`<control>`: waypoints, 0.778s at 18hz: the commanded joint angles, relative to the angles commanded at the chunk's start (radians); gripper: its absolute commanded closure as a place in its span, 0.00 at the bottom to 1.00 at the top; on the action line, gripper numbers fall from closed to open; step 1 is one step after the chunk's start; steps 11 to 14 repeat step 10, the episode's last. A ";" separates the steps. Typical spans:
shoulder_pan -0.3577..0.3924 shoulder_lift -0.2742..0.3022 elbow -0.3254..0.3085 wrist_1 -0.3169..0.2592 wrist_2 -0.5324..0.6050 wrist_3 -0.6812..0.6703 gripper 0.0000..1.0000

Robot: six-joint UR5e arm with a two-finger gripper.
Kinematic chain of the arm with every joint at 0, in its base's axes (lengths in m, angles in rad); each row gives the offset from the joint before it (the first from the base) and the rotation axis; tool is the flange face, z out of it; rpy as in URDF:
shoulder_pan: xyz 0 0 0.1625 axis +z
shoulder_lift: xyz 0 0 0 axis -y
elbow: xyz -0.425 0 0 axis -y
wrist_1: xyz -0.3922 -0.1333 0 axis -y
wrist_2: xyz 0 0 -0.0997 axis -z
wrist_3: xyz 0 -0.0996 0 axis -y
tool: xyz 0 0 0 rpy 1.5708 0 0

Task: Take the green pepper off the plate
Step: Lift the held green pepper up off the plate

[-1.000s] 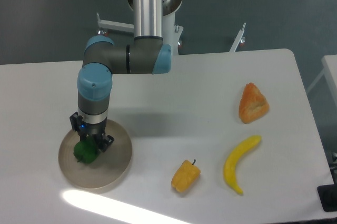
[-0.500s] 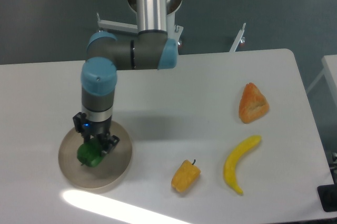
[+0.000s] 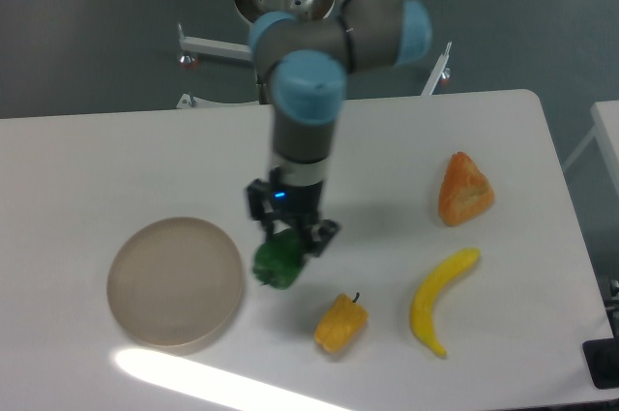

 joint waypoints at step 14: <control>0.052 -0.011 0.040 -0.012 0.006 0.068 0.64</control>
